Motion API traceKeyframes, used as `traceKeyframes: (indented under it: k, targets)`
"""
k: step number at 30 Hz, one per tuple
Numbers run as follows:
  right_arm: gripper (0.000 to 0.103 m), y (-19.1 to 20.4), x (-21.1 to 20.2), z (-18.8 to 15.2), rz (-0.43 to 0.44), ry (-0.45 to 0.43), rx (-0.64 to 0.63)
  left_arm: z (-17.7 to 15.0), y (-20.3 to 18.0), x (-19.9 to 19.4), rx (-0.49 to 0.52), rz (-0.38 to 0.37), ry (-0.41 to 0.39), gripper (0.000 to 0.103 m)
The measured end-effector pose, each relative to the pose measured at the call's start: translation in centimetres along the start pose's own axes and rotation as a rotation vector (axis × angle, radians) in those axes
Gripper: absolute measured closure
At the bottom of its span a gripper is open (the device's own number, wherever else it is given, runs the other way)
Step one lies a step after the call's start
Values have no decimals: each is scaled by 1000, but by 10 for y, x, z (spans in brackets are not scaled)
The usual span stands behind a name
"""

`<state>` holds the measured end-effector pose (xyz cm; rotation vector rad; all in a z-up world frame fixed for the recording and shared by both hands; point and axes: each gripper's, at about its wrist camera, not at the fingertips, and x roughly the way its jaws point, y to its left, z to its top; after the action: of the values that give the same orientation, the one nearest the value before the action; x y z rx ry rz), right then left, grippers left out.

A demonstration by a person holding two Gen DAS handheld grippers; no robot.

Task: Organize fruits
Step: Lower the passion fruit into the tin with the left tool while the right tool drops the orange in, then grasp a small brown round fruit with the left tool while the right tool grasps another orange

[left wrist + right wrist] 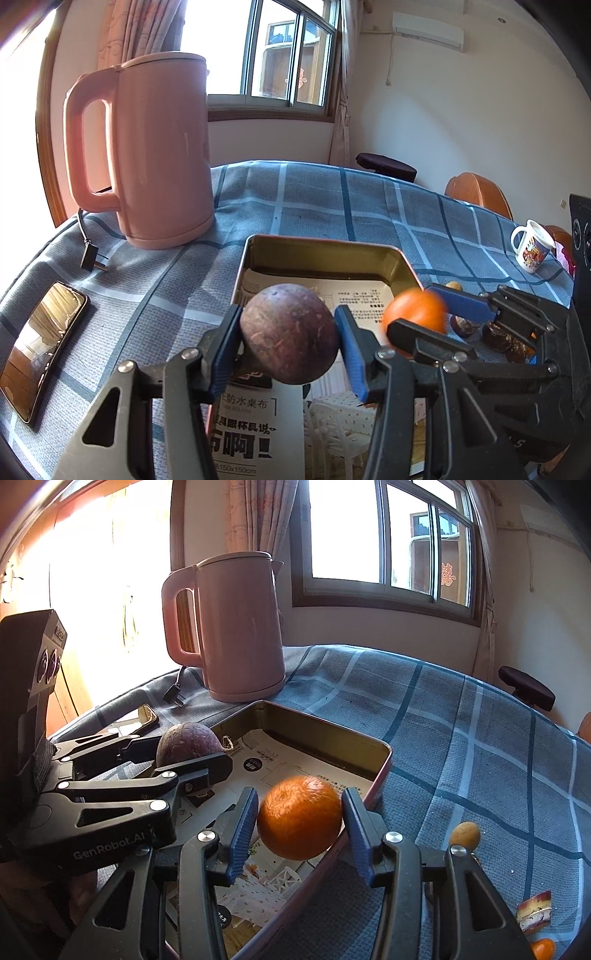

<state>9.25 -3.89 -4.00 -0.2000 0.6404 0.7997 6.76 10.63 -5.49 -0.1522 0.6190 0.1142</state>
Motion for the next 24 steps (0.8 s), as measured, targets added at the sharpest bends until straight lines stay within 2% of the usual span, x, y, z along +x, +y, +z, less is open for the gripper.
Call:
traceKeyframes:
  k: [2, 3, 5, 9, 10, 11, 13, 17, 24]
  targets:
    - [48, -1, -1, 0, 2, -4, 3, 0, 1, -2, -3, 7, -10, 50]
    - [40, -2, -1, 0, -7, -3, 7, -1, 2, -4, -8, 15, -21, 49]
    - [34, -5, -1, -1, -10, 1, 23, -1, 4, -6, -17, 11, -37, 44]
    - [33, -5, -7, -2, -29, -8, 21, -1, 4, -14, -17, 21, -75, 35]
    - [32, -4, -10, -2, -45, -9, 13, -2, 3, -17, -14, 22, -91, 29]
    - [32, -3, -16, -3, -84, -14, -5, -3, 1, -20, -13, 19, -103, 24]
    - [31, -5, -29, -7, -131, -25, -25, -5, -6, -28, -6, 3, -132, 21]
    - [29, -24, -71, -23, -242, -64, -29, -5, -29, -42, 28, -40, -167, 20]
    - [28, -85, -137, -63, -412, -92, 128, -13, -83, -49, 124, -136, -173, 19]
